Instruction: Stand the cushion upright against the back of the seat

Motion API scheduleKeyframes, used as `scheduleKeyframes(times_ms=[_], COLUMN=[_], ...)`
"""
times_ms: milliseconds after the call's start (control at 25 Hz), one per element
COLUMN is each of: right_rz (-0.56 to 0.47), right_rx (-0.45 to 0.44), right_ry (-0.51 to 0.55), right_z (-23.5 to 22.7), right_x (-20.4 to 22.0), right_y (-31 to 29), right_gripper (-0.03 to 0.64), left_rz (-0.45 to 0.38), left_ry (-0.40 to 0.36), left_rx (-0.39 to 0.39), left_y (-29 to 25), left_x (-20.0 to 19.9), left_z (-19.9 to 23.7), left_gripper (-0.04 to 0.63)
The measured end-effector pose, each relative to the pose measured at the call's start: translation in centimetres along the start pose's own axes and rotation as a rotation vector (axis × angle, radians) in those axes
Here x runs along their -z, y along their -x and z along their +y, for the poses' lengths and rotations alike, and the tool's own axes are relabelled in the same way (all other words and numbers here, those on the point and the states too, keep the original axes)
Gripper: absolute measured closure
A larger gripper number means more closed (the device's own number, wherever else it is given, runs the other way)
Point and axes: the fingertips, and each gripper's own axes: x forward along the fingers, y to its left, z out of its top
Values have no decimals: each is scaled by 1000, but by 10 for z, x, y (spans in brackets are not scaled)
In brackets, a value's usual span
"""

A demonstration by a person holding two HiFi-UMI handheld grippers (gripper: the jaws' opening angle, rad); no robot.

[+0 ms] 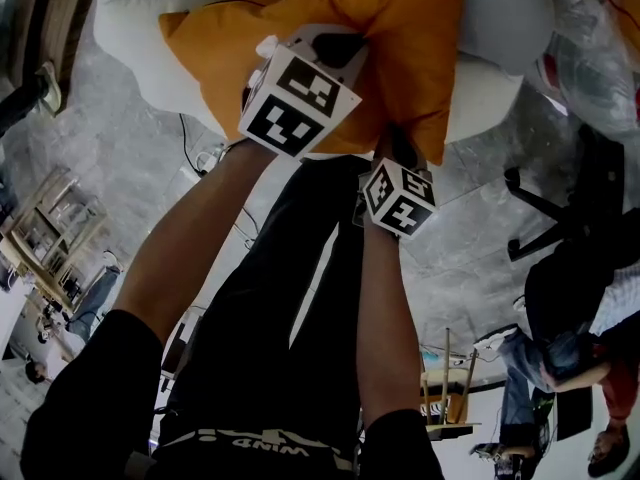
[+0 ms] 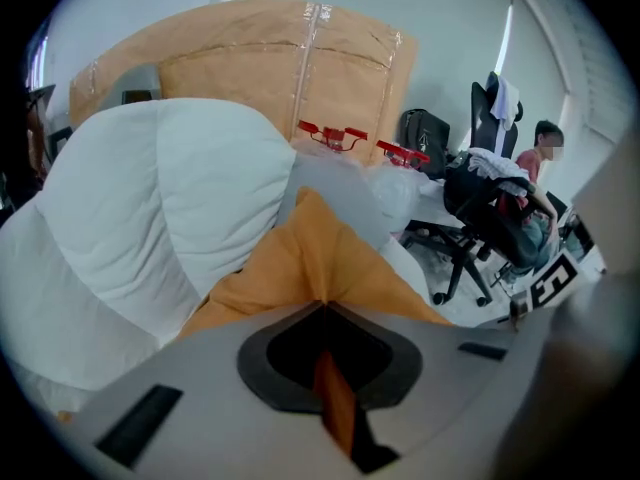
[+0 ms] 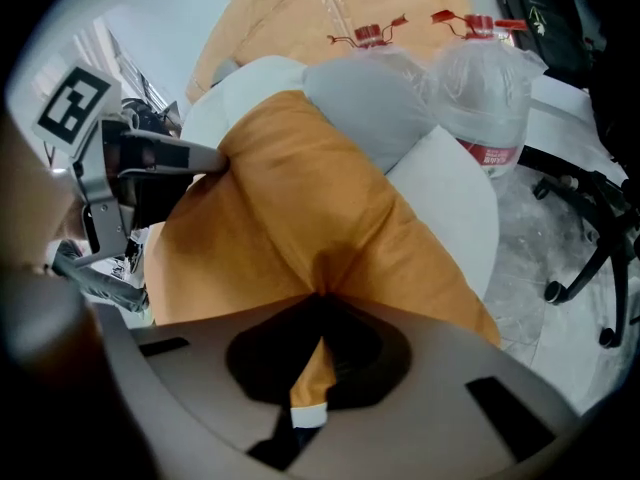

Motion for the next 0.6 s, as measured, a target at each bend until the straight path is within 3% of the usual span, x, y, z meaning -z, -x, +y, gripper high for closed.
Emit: scheduleKeyframes(times_ms=[600], right_rz=[-60], right_rx=[-117], right_ry=[-6], right_z=[23], right_x=[1], right_y=[37], right_gripper=[590], left_rz=[-48], left_ry=[69], left_rx=[-11], left_y=[43], left_x=[-4], left_z=[-6], left_gripper=[583])
